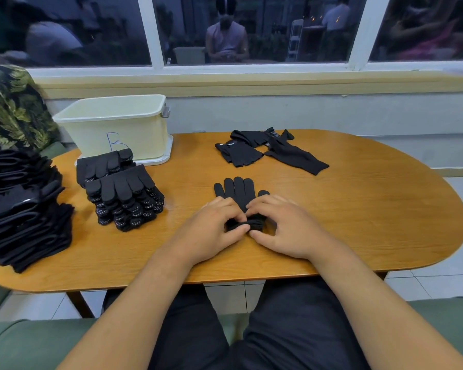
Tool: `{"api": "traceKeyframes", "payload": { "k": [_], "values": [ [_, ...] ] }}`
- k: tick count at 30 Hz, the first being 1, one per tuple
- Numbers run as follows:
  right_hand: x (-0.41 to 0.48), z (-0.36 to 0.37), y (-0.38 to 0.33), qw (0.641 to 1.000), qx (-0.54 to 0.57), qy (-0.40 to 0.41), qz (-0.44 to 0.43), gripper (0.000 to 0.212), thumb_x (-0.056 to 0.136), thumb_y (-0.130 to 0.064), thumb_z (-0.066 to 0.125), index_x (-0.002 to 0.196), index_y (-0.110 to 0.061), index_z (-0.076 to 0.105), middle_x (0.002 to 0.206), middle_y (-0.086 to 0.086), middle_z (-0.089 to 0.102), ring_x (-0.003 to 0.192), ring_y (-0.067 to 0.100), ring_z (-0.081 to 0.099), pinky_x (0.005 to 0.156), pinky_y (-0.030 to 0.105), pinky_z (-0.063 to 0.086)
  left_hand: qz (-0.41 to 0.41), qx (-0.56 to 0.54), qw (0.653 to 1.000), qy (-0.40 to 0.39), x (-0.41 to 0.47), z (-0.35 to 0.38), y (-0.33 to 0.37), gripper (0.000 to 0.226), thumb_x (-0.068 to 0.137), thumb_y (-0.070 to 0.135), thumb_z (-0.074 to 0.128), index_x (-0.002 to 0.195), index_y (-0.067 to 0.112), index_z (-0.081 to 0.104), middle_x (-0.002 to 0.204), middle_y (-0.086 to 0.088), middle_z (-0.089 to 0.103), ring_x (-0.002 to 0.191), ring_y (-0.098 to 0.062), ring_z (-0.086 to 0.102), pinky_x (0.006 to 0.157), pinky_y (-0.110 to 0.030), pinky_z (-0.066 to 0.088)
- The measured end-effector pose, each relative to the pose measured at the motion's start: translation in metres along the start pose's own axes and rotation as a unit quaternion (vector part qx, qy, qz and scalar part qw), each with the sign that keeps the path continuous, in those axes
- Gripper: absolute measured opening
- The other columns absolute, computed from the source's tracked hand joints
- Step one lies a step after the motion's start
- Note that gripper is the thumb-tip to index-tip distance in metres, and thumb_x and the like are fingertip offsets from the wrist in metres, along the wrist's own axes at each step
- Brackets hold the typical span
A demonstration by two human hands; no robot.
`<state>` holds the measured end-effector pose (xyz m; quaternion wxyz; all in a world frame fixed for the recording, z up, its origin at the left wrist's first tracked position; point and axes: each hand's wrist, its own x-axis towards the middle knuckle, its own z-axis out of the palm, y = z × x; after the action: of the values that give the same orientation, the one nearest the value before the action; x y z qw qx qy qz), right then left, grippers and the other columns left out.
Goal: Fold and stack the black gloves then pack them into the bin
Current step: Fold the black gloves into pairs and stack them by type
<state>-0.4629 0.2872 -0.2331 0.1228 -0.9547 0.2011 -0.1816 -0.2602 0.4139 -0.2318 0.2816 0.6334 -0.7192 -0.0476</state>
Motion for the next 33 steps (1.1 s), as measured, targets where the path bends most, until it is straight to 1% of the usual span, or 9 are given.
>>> {"api": "traceKeyframes", "payload": {
  "k": [3, 8, 11, 14, 18, 21, 24, 28, 33],
  "values": [
    [0.001, 0.000, 0.002, 1.000, 0.003, 0.002, 0.004, 0.040, 0.097, -0.046, 0.063, 0.137, -0.041, 0.065, 0.145, -0.026, 0.055, 0.137, -0.001, 0.045, 0.113, 0.037, 0.044, -0.017, -0.073, 0.997, 0.015, -0.002, -0.002, 0.000, 0.005, 0.100, 0.040, 0.071, 0.098, 0.035, 0.070, 0.102, 0.019, 0.062, 0.106, -0.009, 0.057, 0.087, -0.028, 0.048],
    [0.003, 0.002, 0.002, 1.000, 0.005, 0.001, 0.016, 0.029, 0.106, -0.041, 0.057, 0.132, -0.038, 0.069, 0.127, -0.024, 0.068, 0.122, -0.001, 0.054, 0.104, 0.035, 0.049, -0.065, -0.201, 0.977, 0.025, -0.005, -0.007, 0.002, 0.003, 0.102, 0.031, 0.069, 0.100, 0.034, 0.071, 0.110, 0.012, 0.071, 0.109, -0.014, 0.065, 0.094, -0.043, 0.055],
    [0.002, 0.002, 0.003, 0.996, 0.066, 0.015, 0.053, 0.022, 0.108, -0.044, 0.054, 0.121, -0.043, 0.071, 0.105, -0.022, 0.068, 0.104, 0.000, 0.058, 0.089, 0.035, 0.052, -0.087, -0.291, 0.951, 0.049, -0.008, -0.013, 0.003, 0.018, 0.106, 0.027, 0.054, 0.116, 0.026, 0.069, 0.119, 0.007, 0.074, 0.118, -0.014, 0.066, 0.104, -0.034, 0.050],
    [0.001, 0.000, 0.005, 0.987, 0.124, 0.036, 0.098, 0.025, 0.107, -0.051, 0.052, 0.119, -0.042, 0.072, 0.098, -0.018, 0.067, 0.096, 0.001, 0.061, 0.085, 0.040, 0.055, -0.110, -0.298, 0.947, 0.038, -0.008, -0.015, 0.002, 0.033, 0.098, 0.013, 0.048, 0.126, 0.023, 0.061, 0.124, 0.009, 0.074, 0.126, -0.011, 0.063, 0.111, -0.036, 0.045],
    [0.000, -0.001, 0.004, 0.978, 0.174, 0.051, 0.103, 0.028, 0.107, -0.051, 0.056, 0.128, -0.041, 0.070, 0.112, -0.020, 0.075, 0.107, 0.001, 0.067, 0.094, 0.043, 0.057, -0.148, -0.254, 0.956, 0.009, -0.006, -0.009, 0.001, 0.042, 0.096, 0.007, 0.062, 0.124, 0.038, 0.059, 0.121, 0.016, 0.075, 0.128, -0.004, 0.062, 0.118, -0.041, 0.041],
    [0.001, 0.000, 0.004, 0.971, 0.204, 0.058, 0.108, 0.028, 0.107, -0.045, 0.059, 0.132, -0.040, 0.070, 0.116, -0.023, 0.076, 0.111, 0.000, 0.069, 0.098, 0.043, 0.057, -0.179, -0.231, 0.956, 0.031, -0.002, -0.008, 0.003, 0.027, 0.098, 0.026, 0.073, 0.118, 0.040, 0.060, 0.108, 0.021, 0.078, 0.117, 0.001, 0.065, 0.111, -0.041, 0.046],
    [0.003, -0.001, 0.005, 0.961, 0.243, 0.066, 0.116, 0.028, 0.108, -0.039, 0.061, 0.134, -0.038, 0.071, 0.121, -0.025, 0.075, 0.117, -0.003, 0.067, 0.102, 0.034, 0.055, -0.211, -0.220, 0.951, 0.058, 0.004, -0.007, 0.005, 0.016, 0.099, 0.038, 0.074, 0.111, 0.038, 0.063, 0.098, 0.020, 0.079, 0.102, 0.000, 0.069, 0.097, -0.036, 0.050],
    [0.015, -0.007, 0.006, 0.943, 0.281, 0.073, 0.160, 0.013, 0.107, -0.038, 0.064, 0.106, -0.033, 0.076, 0.098, -0.017, 0.079, 0.096, -0.001, 0.073, 0.081, 0.025, 0.055, -0.251, -0.218, 0.940, 0.072, 0.015, -0.006, 0.005, 0.012, 0.102, 0.043, 0.069, 0.109, 0.034, 0.064, 0.088, 0.014, 0.080, 0.091, -0.003, 0.070, 0.085, -0.033, 0.052],
    [0.041, -0.003, 0.015, 0.947, 0.224, 0.064, 0.223, 0.024, 0.101, -0.054, 0.065, 0.100, -0.032, 0.074, 0.087, -0.006, 0.080, 0.083, 0.012, 0.076, 0.081, 0.050, 0.064, -0.311, -0.200, 0.924, 0.099, 0.032, -0.008, 0.004, 0.017, 0.103, 0.045, 0.067, 0.114, 0.033, 0.061, 0.089, 0.010, 0.077, 0.088, -0.005, 0.069, 0.068, -0.028, 0.045]
  ]
}}
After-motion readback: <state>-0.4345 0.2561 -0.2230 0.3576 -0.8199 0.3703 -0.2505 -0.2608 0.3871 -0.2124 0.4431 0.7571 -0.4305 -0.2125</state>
